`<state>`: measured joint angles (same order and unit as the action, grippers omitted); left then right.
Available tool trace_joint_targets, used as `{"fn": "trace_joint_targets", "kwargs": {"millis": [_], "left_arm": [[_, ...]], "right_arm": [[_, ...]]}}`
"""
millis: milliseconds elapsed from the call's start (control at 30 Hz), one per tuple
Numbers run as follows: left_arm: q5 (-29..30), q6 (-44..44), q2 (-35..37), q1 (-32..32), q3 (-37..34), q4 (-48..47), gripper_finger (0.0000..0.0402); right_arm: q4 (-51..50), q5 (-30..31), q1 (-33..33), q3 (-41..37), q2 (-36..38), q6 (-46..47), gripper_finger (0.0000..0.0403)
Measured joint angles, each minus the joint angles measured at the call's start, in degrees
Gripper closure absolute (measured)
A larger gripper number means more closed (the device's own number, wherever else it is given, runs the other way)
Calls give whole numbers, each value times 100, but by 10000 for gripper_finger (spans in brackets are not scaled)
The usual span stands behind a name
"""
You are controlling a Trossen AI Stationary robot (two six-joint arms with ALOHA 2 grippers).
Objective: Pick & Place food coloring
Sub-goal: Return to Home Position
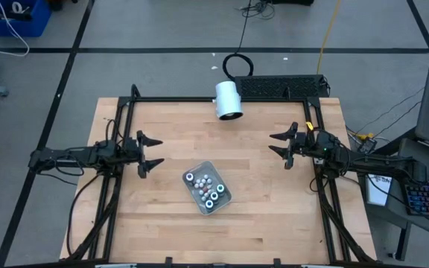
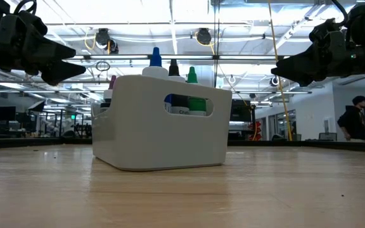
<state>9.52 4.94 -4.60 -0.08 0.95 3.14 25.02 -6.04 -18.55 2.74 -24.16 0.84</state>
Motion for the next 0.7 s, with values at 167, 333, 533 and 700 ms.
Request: {"fn": "trace_joint_targets", "kwargs": {"millis": [167,333,533,700], "left_arm": [[0,-1,0,0,0,0,37],[0,-1,0,-1,0,2,40],[0,-1,0,-2,2,2,45],[0,-1,0,-2,2,4,40]], "right_arm": [[0,-2,0,0,0,0,206],[35,146,-2,0,32,-62,206],[-100,144,1,-2,15,-103,206],[-103,146,1,-1,13,-109,206]]}}
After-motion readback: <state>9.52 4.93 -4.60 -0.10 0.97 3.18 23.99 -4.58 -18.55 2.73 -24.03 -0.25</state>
